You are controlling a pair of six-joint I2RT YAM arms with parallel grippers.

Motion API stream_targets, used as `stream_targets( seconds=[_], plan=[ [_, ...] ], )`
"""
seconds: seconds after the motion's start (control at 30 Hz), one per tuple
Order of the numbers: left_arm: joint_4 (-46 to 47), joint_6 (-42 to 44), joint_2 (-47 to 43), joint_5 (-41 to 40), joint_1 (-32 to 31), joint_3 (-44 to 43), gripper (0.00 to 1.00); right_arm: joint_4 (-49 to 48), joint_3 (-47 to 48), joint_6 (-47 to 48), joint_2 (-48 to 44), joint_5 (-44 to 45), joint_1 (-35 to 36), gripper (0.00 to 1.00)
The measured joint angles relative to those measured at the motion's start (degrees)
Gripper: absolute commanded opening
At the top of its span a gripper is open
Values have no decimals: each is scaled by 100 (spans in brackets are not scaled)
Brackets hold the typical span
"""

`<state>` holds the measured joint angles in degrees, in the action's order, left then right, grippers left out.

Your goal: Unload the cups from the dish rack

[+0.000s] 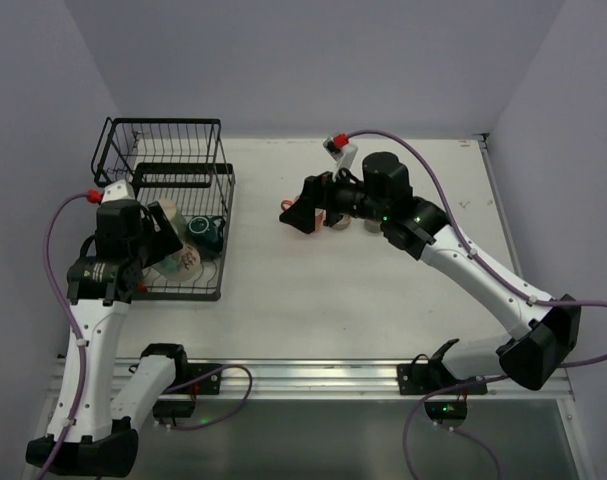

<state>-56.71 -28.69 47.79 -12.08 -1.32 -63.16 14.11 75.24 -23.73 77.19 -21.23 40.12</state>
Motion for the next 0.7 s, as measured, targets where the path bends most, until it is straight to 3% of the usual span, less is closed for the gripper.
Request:
stream_targets(
  seconds=[0.13, 0.33, 0.57, 0.7],
  plan=[
    [-55, -35, -101, 601, -81, -37, 11, -337, -308, -315, -164, -131, 0, 99],
    [372, -337, -229, 2262, -238, -26, 11, -1209, -1556, -1045, -835, -238, 0, 99],
    [2240, -975, -310, 3866, -358, 516, 14, -3016, -3663, -2308, -1821, -227, 136, 99],
    [3407, -1353, -315, 4371, -474, 977, 14, -3578, -4100, -2712, -1843, -203, 308, 96]
  ],
)
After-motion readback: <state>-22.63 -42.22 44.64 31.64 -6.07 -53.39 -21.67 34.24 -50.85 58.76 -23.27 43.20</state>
